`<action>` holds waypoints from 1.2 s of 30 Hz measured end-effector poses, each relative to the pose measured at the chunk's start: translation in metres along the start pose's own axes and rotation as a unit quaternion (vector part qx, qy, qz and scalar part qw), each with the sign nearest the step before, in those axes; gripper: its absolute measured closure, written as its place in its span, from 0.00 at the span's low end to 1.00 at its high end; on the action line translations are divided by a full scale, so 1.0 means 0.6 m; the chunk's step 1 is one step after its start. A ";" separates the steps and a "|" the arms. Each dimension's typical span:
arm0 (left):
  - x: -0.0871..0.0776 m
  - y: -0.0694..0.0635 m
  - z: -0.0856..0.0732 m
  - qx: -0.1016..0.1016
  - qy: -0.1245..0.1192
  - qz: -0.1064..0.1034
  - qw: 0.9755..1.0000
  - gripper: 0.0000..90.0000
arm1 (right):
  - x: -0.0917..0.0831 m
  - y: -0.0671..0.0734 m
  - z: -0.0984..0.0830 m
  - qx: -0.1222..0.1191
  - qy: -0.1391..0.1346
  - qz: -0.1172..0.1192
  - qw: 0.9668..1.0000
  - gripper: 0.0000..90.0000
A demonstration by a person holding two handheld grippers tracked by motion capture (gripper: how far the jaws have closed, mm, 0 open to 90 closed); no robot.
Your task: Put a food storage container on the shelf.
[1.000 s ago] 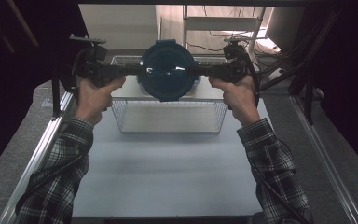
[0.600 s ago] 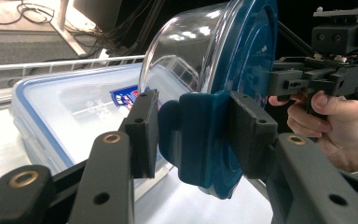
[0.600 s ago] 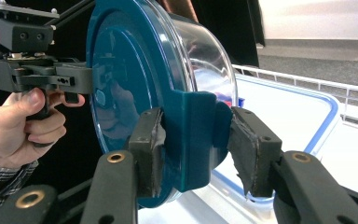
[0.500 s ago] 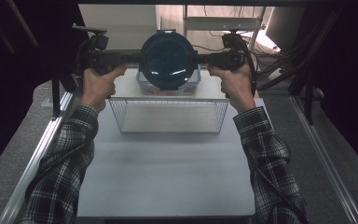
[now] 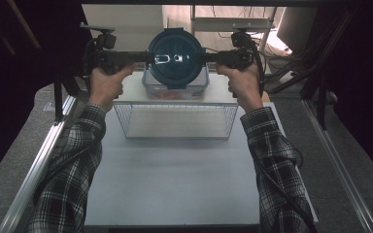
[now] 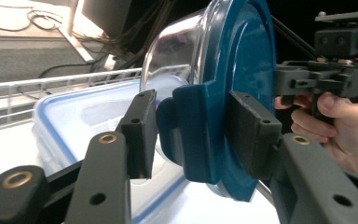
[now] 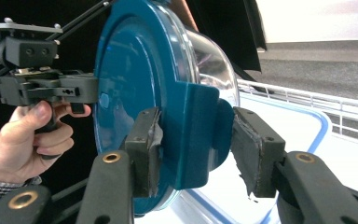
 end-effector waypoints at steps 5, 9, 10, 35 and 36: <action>0.013 0.013 -0.002 -0.002 0.009 0.045 0.999 0.61 | 0.015 -0.004 0.008 0.009 -0.003 -0.010 1.000 0.48; 0.018 0.012 0.004 -0.007 -0.008 0.039 0.999 0.59 | 0.018 -0.027 0.012 0.011 -0.014 -0.065 0.998 0.63; 0.018 0.012 0.005 -0.007 -0.007 0.042 0.999 0.58 | 0.020 -0.029 0.011 0.012 -0.010 -0.070 0.997 0.63; 0.005 -0.005 -0.042 0.057 0.018 0.103 0.993 0.86 | 0.000 0.014 -0.051 -0.085 0.036 -0.106 0.990 0.99; 0.007 -0.003 -0.041 0.056 0.016 0.107 0.993 0.86 | 0.001 0.011 -0.048 -0.083 0.034 -0.112 0.990 0.99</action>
Point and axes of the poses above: each handheld gripper's, and its own axes: x roughly forward along the jaws, z roughly out of its top, y roughly to its left, the point moved 8 cm from there along x, roughly forward along the jaws, and after that the axes turned 10 degrees about y, right-handed, at the moved point
